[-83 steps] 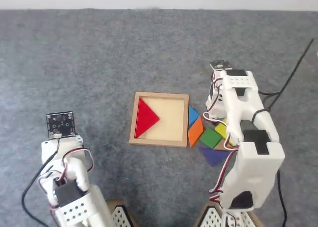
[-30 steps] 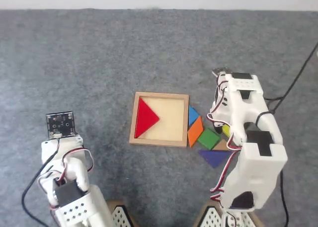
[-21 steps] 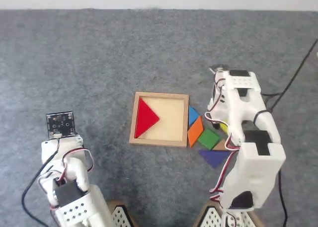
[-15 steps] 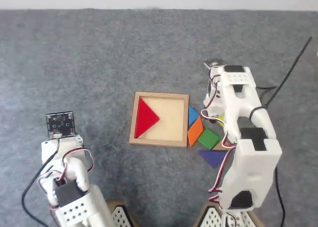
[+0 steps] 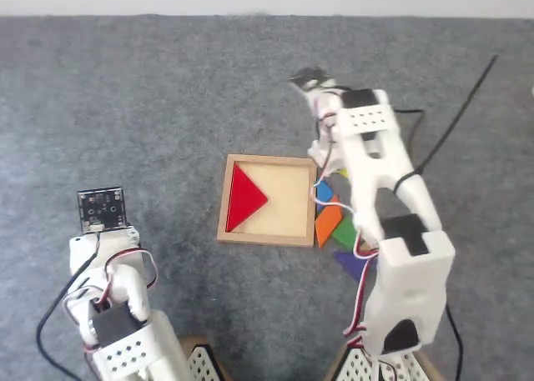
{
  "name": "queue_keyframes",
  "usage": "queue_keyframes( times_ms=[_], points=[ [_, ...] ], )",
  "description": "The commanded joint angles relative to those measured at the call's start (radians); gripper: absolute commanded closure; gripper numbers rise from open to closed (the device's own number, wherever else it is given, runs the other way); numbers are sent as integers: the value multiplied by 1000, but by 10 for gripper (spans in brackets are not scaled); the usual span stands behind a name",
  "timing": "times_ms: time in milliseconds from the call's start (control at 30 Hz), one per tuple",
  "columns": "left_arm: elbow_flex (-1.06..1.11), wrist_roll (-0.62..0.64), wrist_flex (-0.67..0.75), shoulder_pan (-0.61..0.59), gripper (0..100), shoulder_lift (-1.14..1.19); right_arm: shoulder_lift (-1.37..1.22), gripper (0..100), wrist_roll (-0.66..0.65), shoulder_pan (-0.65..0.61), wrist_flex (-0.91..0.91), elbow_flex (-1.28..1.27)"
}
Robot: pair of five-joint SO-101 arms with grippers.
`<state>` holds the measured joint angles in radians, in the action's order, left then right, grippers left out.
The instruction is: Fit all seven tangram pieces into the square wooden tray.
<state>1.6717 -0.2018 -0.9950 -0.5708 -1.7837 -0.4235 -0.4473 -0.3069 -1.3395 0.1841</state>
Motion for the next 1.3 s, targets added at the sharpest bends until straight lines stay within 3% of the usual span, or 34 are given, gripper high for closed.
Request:
queue_keyframes(
  times_ms=[0,167,300,400,567,733,833,900,1033,1133,1267],
  points=[
    [-45,9,23,-11,942,-11,15,729,-72,-73,-4,77],
    [-45,5,23,-11,942,-11,7,729,-187,-183,-1,86],
    [-45,3,23,-11,942,-11,15,729,-192,-232,-2,83],
    [-45,3,23,-11,942,-11,36,729,-181,-189,-30,86],
    [-45,3,23,-11,942,-11,64,729,-28,-82,-67,78],
    [-47,2,6,-11,941,-11,97,729,-17,50,-124,86],
    [-48,2,5,-11,941,-11,130,736,129,156,-41,86],
    [-48,0,8,-11,941,-11,125,789,199,193,12,78],
    [-48,0,2,-11,941,-11,7,991,244,189,116,86],
    [-47,0,0,-11,940,-11,-81,957,249,174,174,115],
    [-47,0,0,-11,939,-11,-179,995,259,173,171,215]
  ],
)
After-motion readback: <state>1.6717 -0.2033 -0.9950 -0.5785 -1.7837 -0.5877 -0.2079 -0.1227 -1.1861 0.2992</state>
